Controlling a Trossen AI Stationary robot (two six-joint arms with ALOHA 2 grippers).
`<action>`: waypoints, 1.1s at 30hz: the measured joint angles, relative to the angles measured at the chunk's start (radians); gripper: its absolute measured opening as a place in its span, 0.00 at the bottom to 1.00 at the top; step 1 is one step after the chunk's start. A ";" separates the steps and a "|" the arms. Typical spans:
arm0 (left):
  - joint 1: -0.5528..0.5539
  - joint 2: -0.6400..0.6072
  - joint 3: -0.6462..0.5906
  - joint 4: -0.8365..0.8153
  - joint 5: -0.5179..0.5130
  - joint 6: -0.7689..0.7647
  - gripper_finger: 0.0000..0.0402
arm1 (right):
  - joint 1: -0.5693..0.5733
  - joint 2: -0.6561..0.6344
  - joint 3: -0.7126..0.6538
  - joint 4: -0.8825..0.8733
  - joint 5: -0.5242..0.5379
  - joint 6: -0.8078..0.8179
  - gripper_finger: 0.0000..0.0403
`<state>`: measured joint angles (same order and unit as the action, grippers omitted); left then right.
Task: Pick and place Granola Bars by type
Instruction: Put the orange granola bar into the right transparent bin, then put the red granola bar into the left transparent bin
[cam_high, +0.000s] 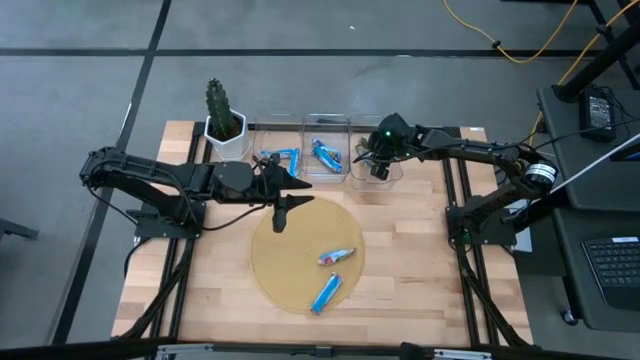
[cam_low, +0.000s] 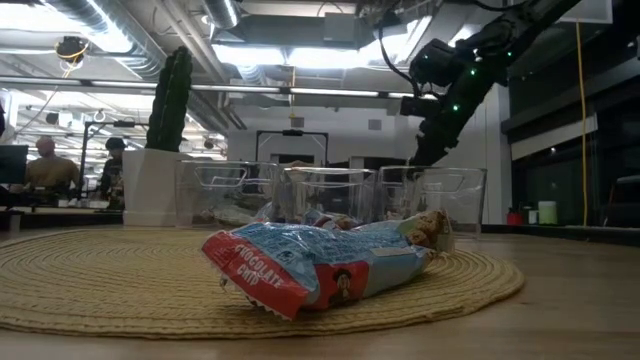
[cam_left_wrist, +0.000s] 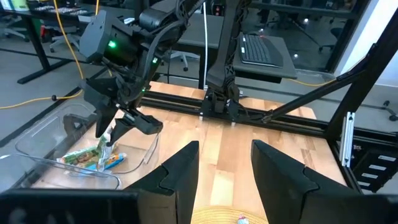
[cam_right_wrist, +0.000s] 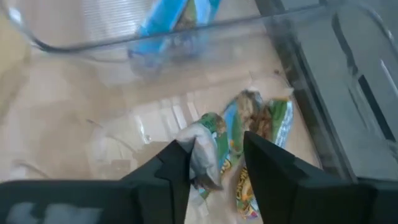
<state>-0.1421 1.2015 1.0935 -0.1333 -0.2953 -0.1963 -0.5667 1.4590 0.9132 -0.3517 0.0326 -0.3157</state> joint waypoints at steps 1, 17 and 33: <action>0.000 0.000 0.000 0.000 0.000 0.000 0.35 | 0.007 0.000 0.013 -0.013 0.000 0.000 0.37; -0.002 0.000 0.000 -0.005 0.005 0.000 0.35 | 0.008 -0.084 0.385 -0.361 0.105 0.005 0.42; -0.075 0.137 -0.006 -0.115 0.181 -0.051 0.35 | 0.184 -0.494 0.164 -0.288 -0.328 0.071 0.38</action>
<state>-0.2172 1.3383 1.0871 -0.2484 -0.1141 -0.2476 -0.3824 0.9645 1.0775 -0.6401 -0.2953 -0.2445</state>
